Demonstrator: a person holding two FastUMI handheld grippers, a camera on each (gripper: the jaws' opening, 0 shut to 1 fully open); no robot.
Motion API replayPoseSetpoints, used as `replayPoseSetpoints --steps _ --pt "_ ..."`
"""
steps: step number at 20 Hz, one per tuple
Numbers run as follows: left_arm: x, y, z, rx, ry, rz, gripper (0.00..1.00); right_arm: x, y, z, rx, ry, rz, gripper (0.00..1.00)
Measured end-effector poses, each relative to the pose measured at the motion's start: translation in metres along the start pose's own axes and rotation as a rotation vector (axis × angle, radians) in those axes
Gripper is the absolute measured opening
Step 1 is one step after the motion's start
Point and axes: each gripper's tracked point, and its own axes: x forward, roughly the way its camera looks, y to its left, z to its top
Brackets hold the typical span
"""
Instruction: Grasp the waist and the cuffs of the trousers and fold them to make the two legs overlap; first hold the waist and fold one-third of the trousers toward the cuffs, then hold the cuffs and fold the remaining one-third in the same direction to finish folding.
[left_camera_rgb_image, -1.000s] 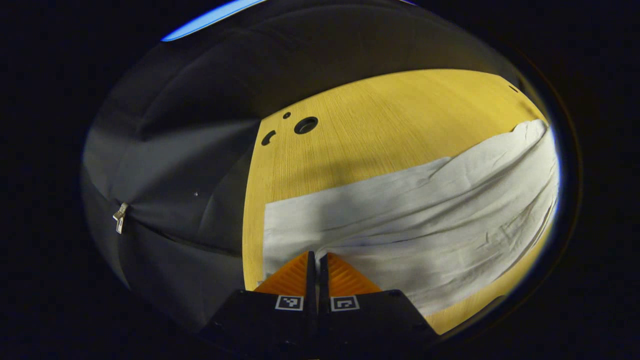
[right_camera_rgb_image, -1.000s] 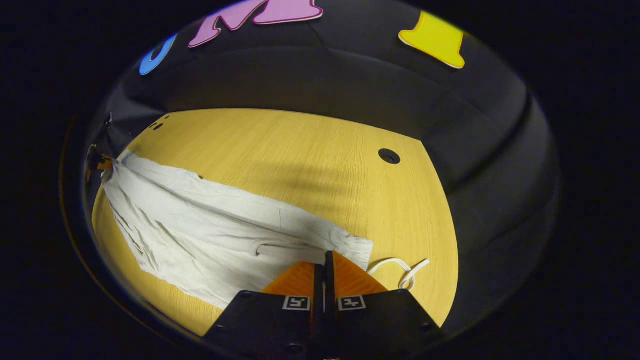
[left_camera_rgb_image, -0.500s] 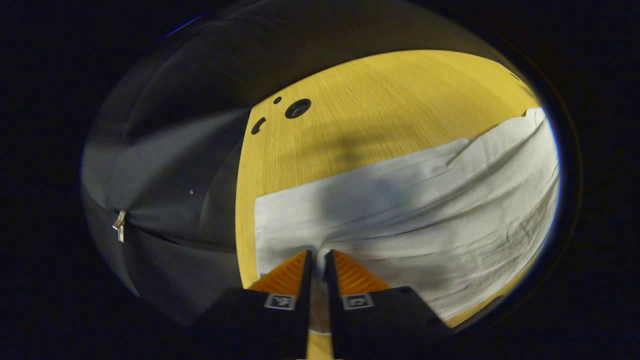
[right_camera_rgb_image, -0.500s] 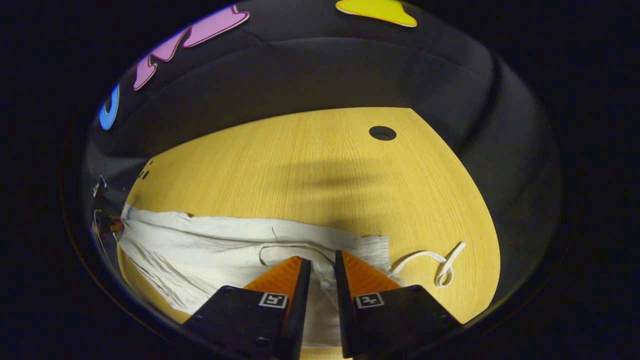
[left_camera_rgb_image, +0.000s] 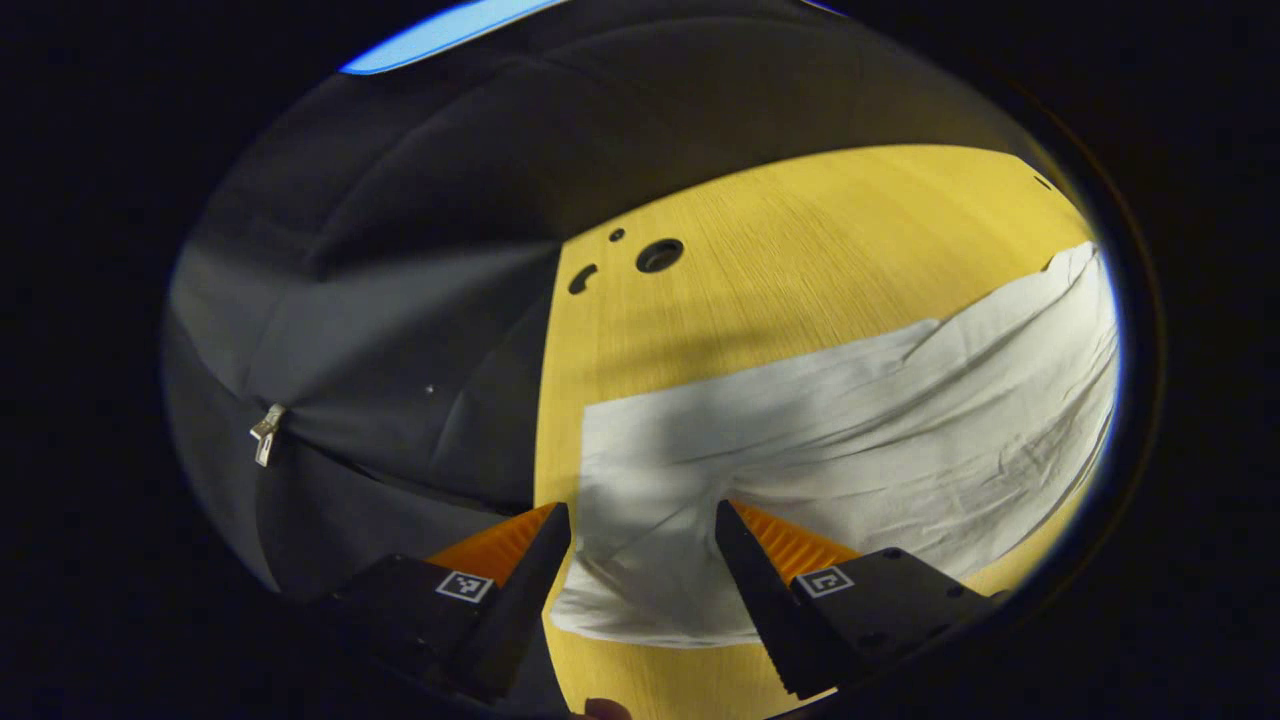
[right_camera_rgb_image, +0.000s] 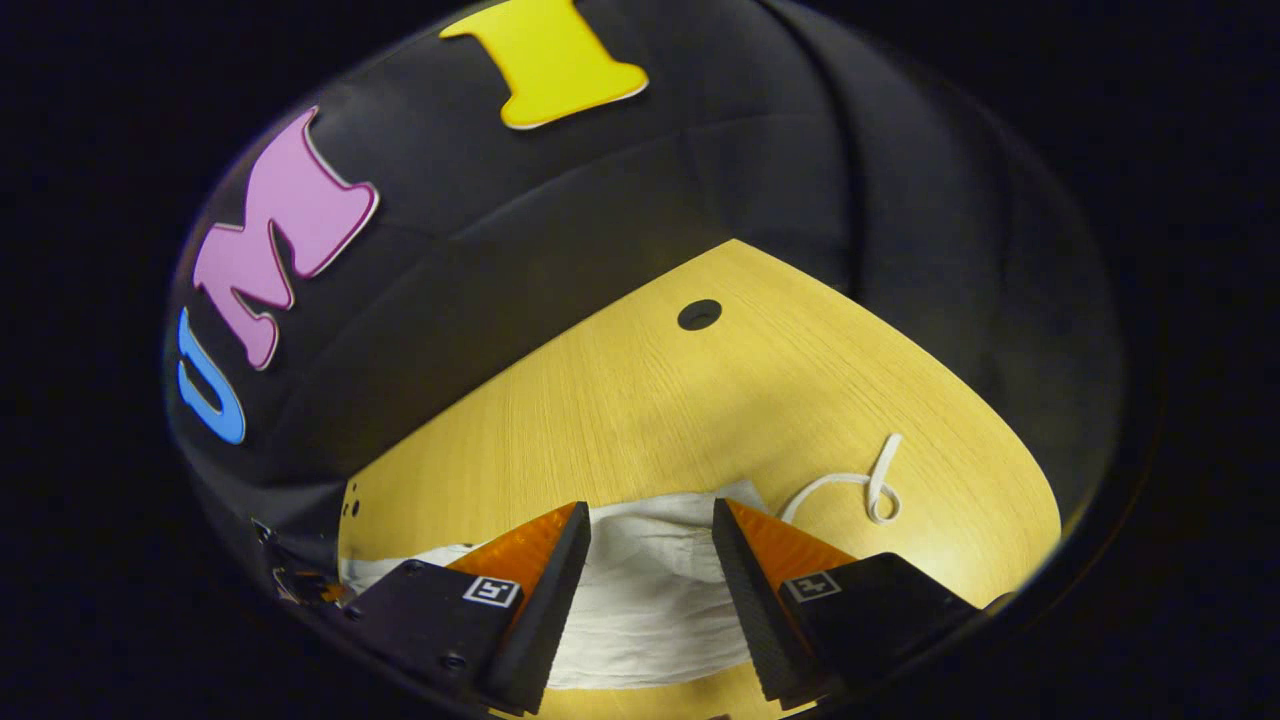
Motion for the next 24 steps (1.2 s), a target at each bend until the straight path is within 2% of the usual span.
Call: replayPoseSetpoints --steps 5,8,11,14,17,18,19,21,22,23,24 --pt "-0.044 0.005 0.0 -0.136 -0.101 -0.021 0.94 -0.046 -0.021 -0.033 0.189 -0.069 -0.026 0.8" --pt "-0.067 0.003 -0.016 -0.195 -0.12 -0.03 0.94 -0.056 -0.05 -0.069 0.229 -0.055 -0.103 0.8" --pt "-0.083 0.002 -0.037 -0.242 -0.114 -0.028 0.94 -0.05 -0.066 -0.086 0.244 -0.056 -0.145 0.8" --pt "-0.093 -0.013 -0.068 -0.312 -0.076 -0.064 0.94 -0.034 -0.073 -0.096 0.25 -0.033 -0.175 0.8" --pt "-0.094 -0.021 -0.096 -0.359 -0.021 -0.099 0.94 -0.017 -0.062 -0.088 0.276 -0.055 -0.158 0.79" --pt "-0.095 -0.026 -0.103 -0.391 -0.006 -0.115 0.93 -0.011 -0.06 -0.084 0.297 -0.065 -0.162 0.71" --pt "-0.096 -0.029 -0.11 -0.434 0.005 -0.131 0.93 -0.008 -0.062 -0.081 0.324 -0.073 -0.18 0.79" --pt "-0.097 -0.041 -0.121 -0.538 0.036 -0.173 0.92 -0.005 -0.073 -0.081 0.38 -0.079 -0.216 0.73" --pt "-0.096 -0.049 -0.125 -0.591 0.053 -0.205 0.93 -0.008 -0.076 -0.084 0.412 -0.071 -0.219 0.61" --pt "-0.095 -0.056 -0.126 -0.643 0.068 -0.236 0.93 -0.005 -0.078 -0.085 0.433 -0.053 -0.219 0.54" --pt "-0.09 -0.061 -0.127 -0.698 0.082 -0.262 0.94 -0.009 -0.075 -0.089 0.452 -0.034 -0.204 0.32"
